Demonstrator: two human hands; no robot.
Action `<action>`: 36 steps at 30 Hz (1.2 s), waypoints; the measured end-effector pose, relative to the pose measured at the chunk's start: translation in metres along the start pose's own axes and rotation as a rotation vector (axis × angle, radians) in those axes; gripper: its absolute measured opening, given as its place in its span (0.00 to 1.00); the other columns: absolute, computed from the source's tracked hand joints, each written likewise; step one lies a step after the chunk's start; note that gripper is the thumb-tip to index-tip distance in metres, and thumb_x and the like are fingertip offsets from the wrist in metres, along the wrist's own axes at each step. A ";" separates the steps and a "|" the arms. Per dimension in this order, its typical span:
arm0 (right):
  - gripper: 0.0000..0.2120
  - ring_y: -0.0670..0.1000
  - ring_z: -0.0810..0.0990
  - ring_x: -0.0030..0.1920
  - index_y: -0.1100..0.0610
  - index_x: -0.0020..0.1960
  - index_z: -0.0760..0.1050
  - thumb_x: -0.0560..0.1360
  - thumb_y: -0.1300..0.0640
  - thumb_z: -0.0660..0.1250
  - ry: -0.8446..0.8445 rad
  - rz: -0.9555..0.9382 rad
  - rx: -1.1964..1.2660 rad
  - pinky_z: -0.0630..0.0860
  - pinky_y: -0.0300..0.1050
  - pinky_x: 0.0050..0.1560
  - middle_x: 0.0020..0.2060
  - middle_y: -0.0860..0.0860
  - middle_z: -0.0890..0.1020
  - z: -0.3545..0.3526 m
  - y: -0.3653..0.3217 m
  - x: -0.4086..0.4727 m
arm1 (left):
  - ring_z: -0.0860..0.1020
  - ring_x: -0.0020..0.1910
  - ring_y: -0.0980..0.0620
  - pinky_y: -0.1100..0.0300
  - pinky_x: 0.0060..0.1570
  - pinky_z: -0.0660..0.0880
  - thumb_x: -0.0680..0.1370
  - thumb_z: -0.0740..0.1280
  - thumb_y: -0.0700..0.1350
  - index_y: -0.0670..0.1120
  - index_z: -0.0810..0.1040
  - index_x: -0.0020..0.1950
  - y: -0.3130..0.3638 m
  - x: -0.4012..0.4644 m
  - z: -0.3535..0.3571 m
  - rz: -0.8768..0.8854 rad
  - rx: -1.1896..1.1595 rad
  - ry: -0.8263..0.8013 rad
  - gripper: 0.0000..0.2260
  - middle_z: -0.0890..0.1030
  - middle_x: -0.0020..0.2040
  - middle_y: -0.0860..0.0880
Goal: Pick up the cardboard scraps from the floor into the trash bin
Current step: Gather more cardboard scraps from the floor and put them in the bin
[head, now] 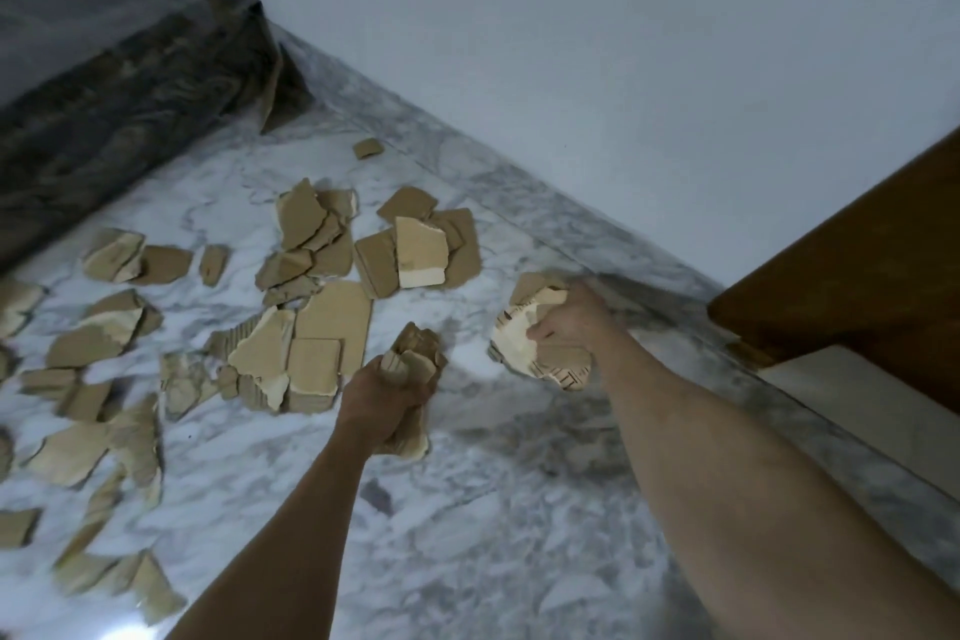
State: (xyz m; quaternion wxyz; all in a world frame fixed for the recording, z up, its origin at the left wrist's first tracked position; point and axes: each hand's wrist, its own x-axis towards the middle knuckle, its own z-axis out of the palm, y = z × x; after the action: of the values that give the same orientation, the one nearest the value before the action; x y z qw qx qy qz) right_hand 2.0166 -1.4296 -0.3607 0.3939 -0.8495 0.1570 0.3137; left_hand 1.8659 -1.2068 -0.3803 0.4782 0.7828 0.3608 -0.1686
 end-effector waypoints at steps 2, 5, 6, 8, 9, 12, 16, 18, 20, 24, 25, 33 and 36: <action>0.48 0.57 0.72 0.68 0.57 0.78 0.57 0.66 0.59 0.81 0.047 0.027 -0.077 0.71 0.41 0.57 0.68 0.58 0.74 0.008 0.005 0.003 | 0.81 0.55 0.44 0.49 0.55 0.77 0.59 0.73 0.57 0.50 0.83 0.59 0.002 -0.001 0.002 -0.010 -0.006 -0.006 0.29 0.84 0.54 0.47; 0.42 0.62 0.65 0.72 0.59 0.74 0.65 0.66 0.55 0.81 0.112 0.113 -0.160 0.71 0.49 0.65 0.72 0.62 0.66 0.012 0.011 -0.003 | 0.81 0.54 0.44 0.46 0.57 0.77 0.56 0.75 0.55 0.52 0.84 0.51 0.005 -0.007 -0.003 -0.024 -0.055 -0.043 0.24 0.84 0.51 0.47; 0.40 0.63 0.65 0.71 0.60 0.72 0.67 0.66 0.55 0.81 0.125 0.134 -0.149 0.71 0.50 0.64 0.72 0.62 0.66 0.009 0.010 -0.006 | 0.81 0.53 0.44 0.45 0.56 0.78 0.55 0.77 0.52 0.53 0.84 0.45 0.007 -0.011 -0.008 -0.040 -0.083 -0.049 0.19 0.85 0.49 0.47; 0.41 0.61 0.72 0.69 0.60 0.71 0.68 0.64 0.57 0.83 0.072 0.153 -0.072 0.74 0.50 0.63 0.71 0.59 0.71 0.007 0.000 -0.009 | 0.82 0.52 0.42 0.45 0.54 0.78 0.58 0.79 0.46 0.53 0.84 0.35 0.014 -0.019 -0.022 -0.063 -0.118 -0.046 0.09 0.84 0.44 0.46; 0.42 0.60 0.75 0.67 0.60 0.71 0.69 0.62 0.57 0.83 0.033 0.140 -0.055 0.75 0.49 0.63 0.69 0.56 0.74 0.008 -0.008 -0.010 | 0.81 0.52 0.41 0.45 0.54 0.78 0.58 0.79 0.45 0.51 0.83 0.34 0.017 -0.020 -0.032 -0.068 -0.126 -0.028 0.09 0.84 0.43 0.46; 0.40 0.56 0.80 0.58 0.59 0.65 0.74 0.56 0.58 0.85 -0.073 0.096 0.160 0.78 0.52 0.60 0.60 0.52 0.80 0.019 -0.044 0.000 | 0.81 0.51 0.40 0.42 0.57 0.78 0.58 0.78 0.49 0.45 0.82 0.40 0.025 -0.010 -0.073 -0.090 -0.117 0.040 0.15 0.82 0.46 0.43; 0.28 0.51 0.81 0.45 0.58 0.57 0.75 0.61 0.66 0.82 -0.140 -0.054 0.341 0.79 0.43 0.43 0.49 0.51 0.83 0.045 -0.112 -0.002 | 0.78 0.58 0.37 0.48 0.57 0.75 0.60 0.76 0.56 0.41 0.83 0.51 0.030 0.018 -0.109 -0.060 0.118 0.192 0.25 0.82 0.54 0.39; 0.29 0.53 0.81 0.51 0.59 0.57 0.73 0.61 0.67 0.82 -0.133 -0.124 0.270 0.77 0.42 0.50 0.53 0.51 0.82 0.067 -0.133 0.009 | 0.73 0.63 0.38 0.50 0.60 0.72 0.62 0.75 0.57 0.40 0.82 0.58 0.029 0.028 -0.109 -0.069 0.294 0.194 0.30 0.79 0.59 0.38; 0.30 0.55 0.80 0.58 0.61 0.58 0.72 0.61 0.66 0.83 -0.138 -0.135 0.160 0.76 0.43 0.57 0.58 0.54 0.80 0.088 -0.147 0.017 | 0.66 0.70 0.39 0.51 0.66 0.65 0.67 0.74 0.54 0.45 0.77 0.67 0.024 0.037 -0.102 -0.044 0.339 0.200 0.30 0.72 0.67 0.41; 0.36 0.54 0.82 0.55 0.60 0.62 0.75 0.58 0.57 0.85 -0.089 -0.135 -0.147 0.80 0.47 0.54 0.55 0.54 0.83 0.116 -0.147 0.036 | 0.61 0.76 0.45 0.46 0.73 0.62 0.68 0.65 0.55 0.52 0.67 0.75 0.007 0.051 -0.085 0.046 0.354 0.200 0.34 0.64 0.76 0.51; 0.35 0.54 0.82 0.54 0.59 0.61 0.76 0.57 0.57 0.86 -0.067 -0.147 -0.181 0.81 0.49 0.54 0.54 0.53 0.84 0.121 -0.143 0.039 | 0.61 0.76 0.46 0.44 0.72 0.64 0.70 0.66 0.53 0.52 0.67 0.76 0.007 0.051 -0.084 0.018 0.337 0.226 0.33 0.65 0.76 0.53; 0.49 0.62 0.66 0.71 0.56 0.74 0.63 0.59 0.59 0.85 0.033 -0.033 -0.185 0.71 0.54 0.63 0.71 0.59 0.67 0.116 -0.137 0.039 | 0.64 0.71 0.44 0.39 0.66 0.65 0.75 0.66 0.50 0.49 0.69 0.71 0.010 0.057 -0.086 0.054 0.553 0.227 0.25 0.68 0.69 0.49; 0.48 0.58 0.76 0.64 0.60 0.71 0.67 0.55 0.64 0.85 -0.195 -0.014 0.015 0.76 0.53 0.64 0.66 0.56 0.77 0.102 -0.142 0.040 | 0.55 0.77 0.42 0.33 0.71 0.57 0.72 0.71 0.54 0.50 0.69 0.72 0.013 0.059 -0.087 0.067 0.571 0.208 0.29 0.61 0.75 0.48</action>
State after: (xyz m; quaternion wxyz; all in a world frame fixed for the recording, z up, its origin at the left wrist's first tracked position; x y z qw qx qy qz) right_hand 2.0778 -1.2611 -0.3557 0.4161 -0.8130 0.1144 0.3910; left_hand 1.9085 -1.1109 -0.3653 0.2048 0.9100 0.3199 -0.1664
